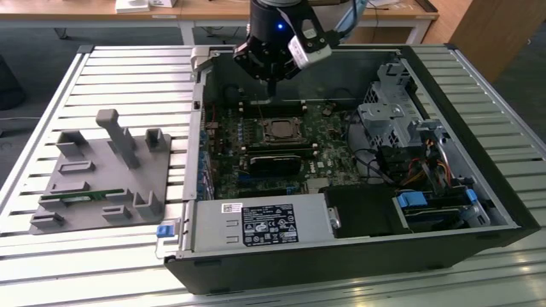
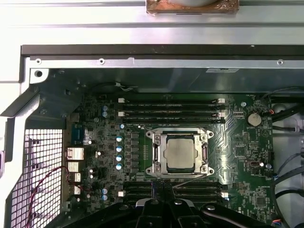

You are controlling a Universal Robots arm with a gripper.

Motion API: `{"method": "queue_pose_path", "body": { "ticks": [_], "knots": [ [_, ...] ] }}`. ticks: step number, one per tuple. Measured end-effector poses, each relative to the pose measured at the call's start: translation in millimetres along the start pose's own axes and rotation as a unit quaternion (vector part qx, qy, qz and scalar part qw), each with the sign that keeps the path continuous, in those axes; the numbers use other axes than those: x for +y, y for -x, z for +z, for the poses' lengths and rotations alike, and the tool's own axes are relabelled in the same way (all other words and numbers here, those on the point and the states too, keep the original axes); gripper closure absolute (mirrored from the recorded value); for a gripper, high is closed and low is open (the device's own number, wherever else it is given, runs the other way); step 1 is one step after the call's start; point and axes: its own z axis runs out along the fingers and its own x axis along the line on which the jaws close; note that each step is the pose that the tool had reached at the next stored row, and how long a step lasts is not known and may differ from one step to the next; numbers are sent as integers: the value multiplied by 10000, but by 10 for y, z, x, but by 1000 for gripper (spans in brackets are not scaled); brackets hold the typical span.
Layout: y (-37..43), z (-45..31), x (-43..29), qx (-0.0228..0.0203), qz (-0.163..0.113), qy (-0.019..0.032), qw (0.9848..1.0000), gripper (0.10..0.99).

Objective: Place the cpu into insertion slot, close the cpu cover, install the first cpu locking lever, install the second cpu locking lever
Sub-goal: 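Install the first cpu locking lever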

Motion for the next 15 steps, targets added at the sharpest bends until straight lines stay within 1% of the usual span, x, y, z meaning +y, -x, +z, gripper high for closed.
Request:
{"method": "queue_pose_path", "body": {
  "ticks": [15],
  "knots": [
    [-23,35,-4,0,0,0,10000,980]
  ]
}}
